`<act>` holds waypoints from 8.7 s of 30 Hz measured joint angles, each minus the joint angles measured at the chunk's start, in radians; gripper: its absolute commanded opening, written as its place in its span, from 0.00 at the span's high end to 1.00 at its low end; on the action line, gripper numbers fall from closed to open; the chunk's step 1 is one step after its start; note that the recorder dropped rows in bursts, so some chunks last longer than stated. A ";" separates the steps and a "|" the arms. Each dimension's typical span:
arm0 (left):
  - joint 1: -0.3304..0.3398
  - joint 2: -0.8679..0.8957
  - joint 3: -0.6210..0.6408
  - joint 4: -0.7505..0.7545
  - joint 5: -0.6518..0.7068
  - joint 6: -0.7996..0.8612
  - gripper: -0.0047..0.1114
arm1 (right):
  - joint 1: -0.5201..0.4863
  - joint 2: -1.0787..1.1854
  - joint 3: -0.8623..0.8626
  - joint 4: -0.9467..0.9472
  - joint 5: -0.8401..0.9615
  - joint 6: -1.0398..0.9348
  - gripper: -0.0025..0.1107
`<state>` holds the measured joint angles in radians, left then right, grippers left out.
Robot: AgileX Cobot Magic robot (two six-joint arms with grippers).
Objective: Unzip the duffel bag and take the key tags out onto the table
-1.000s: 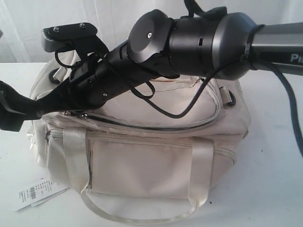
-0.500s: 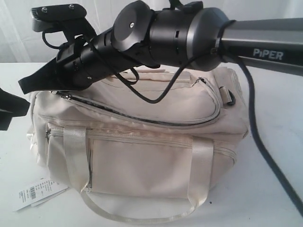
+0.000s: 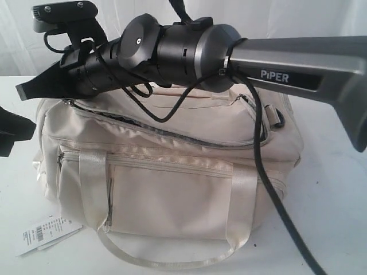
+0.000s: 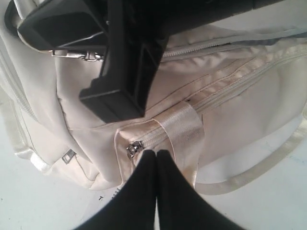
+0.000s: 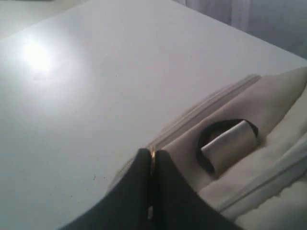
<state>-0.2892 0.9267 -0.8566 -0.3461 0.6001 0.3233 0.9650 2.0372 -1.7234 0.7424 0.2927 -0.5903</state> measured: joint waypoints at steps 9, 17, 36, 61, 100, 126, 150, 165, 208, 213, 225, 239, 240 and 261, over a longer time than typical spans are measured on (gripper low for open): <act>0.000 0.000 0.000 0.000 0.000 0.000 0.96 | -0.029 0.000 -0.001 0.004 -0.064 0.029 0.98; 0.000 0.000 0.000 0.000 0.000 0.000 0.96 | -0.033 0.020 -0.003 0.004 -0.100 0.041 0.98; 0.000 0.000 0.000 0.000 -0.002 0.000 0.96 | -0.128 0.054 -0.013 0.007 -0.189 0.101 0.98; 0.000 0.000 0.000 -0.002 -0.005 0.000 0.96 | -0.185 0.288 -0.291 0.010 -0.199 0.104 0.98; 0.000 0.000 0.000 -0.030 -0.005 0.000 0.96 | -0.201 0.249 -0.417 -0.055 0.301 -0.027 0.19; 0.000 0.000 0.081 -0.030 -0.128 0.067 0.96 | -0.198 -0.003 -0.417 -0.253 0.926 0.046 0.98; 0.000 0.000 0.123 -0.077 -0.190 0.075 0.96 | -0.198 -0.566 0.389 -0.417 0.924 0.008 0.98; 0.000 0.000 0.123 -0.139 -0.190 0.075 0.96 | -0.198 -0.523 0.440 -0.324 0.627 -0.475 0.53; 0.000 0.000 0.123 -0.181 -0.175 0.075 0.96 | -0.198 -0.368 0.442 -0.276 -0.302 -0.490 0.98; 0.000 0.000 0.123 -0.181 -0.175 0.075 0.96 | -0.198 -0.354 0.442 -0.276 -0.628 -0.490 0.98; 0.000 0.000 0.123 -0.187 -0.174 0.075 0.96 | -0.272 -0.154 0.360 -0.239 -0.722 -0.490 0.98; 0.000 0.000 0.123 -0.211 -0.172 0.076 0.96 | -0.486 0.058 0.048 0.042 -0.195 -0.409 0.98; 0.000 0.000 0.123 -0.211 -0.172 0.076 0.96 | -0.500 0.067 0.037 0.044 -0.158 -0.377 0.98; 0.000 0.000 0.123 -0.229 -0.172 0.078 0.96 | -0.588 0.064 0.011 0.045 0.104 -0.049 0.36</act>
<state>-0.2892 0.9267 -0.7332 -0.5749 0.4283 0.4010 0.3772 2.1014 -1.7126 0.7874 0.3972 -0.6392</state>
